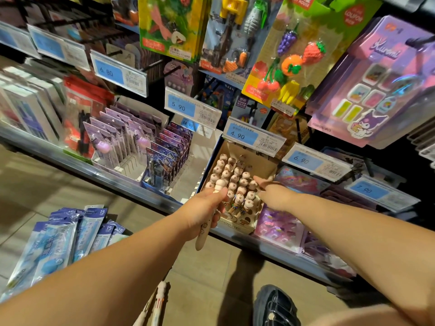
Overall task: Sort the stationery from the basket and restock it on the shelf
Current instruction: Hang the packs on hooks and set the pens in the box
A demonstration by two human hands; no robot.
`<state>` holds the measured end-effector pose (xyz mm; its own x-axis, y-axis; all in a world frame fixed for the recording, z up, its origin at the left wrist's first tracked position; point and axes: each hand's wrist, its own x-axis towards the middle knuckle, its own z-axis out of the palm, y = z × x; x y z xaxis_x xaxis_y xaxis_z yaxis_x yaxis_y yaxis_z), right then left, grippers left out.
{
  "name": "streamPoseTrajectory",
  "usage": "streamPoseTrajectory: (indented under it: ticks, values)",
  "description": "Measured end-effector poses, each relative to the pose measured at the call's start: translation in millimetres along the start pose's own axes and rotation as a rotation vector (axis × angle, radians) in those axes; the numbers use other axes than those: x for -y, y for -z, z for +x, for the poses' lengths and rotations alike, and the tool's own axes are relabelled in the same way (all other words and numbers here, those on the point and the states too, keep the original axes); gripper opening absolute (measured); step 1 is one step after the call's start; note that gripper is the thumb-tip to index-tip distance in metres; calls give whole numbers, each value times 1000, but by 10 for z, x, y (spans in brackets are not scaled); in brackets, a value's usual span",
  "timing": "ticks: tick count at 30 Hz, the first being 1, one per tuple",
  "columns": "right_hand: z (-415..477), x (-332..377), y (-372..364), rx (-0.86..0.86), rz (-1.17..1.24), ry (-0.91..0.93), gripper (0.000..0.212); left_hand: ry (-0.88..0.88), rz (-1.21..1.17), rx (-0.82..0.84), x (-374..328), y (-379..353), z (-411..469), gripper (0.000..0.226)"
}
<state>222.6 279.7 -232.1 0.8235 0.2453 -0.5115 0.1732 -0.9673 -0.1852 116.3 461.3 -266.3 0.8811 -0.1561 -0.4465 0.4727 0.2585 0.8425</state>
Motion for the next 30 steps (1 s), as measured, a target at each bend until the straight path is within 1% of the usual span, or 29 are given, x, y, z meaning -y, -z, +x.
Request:
streamPoseTrajectory:
  ticks: [4, 7, 9, 11, 12, 15, 16, 19, 22, 25, 27, 29, 30]
  values:
    - [-48, -58, -75, 97, -49, -44, 62, 21, -2, 8, -3, -68, -1, 30]
    - [-24, -85, -135, 109, -36, -83, 67, 26, -3, 12, 12, -130, -2, 32]
    - [-41, -40, -130, 111, -42, -125, 75, 26, -17, 23, 26, -159, -16, 32]
    - [-67, -17, -114, 76, -133, -124, 86, 22, -18, 29, 33, -171, -34, 31]
    - [-75, -25, -103, 39, -186, -113, 87, 19, -7, 28, 30, -163, -44, 32]
    - [-89, -103, -143, 4, -304, -25, 71, 13, 5, 17, 25, -110, -43, 32]
    - [-106, -127, -170, 15, -283, -24, 67, 11, 7, 9, 23, -85, -35, 33]
    - [-143, -128, -214, 21, -248, -45, 68, 9, 13, -13, 42, -14, -4, 32]
    - [-103, -106, -166, -68, -224, -32, 57, 20, 6, -11, 39, -10, 46, 33]
    - [-113, -59, -115, -206, -79, -20, 34, 28, 12, 18, 3, -53, 75, 30]
    - [-155, 2, -94, -258, 154, 13, 35, 39, 6, 41, -12, -84, 88, 29]
    - [-229, 92, -68, -209, 401, 84, 37, 47, -28, 60, -2, -115, 105, 34]
    - [-263, 126, -56, -159, 467, 126, 34, 52, -46, 69, 6, -134, 122, 37]
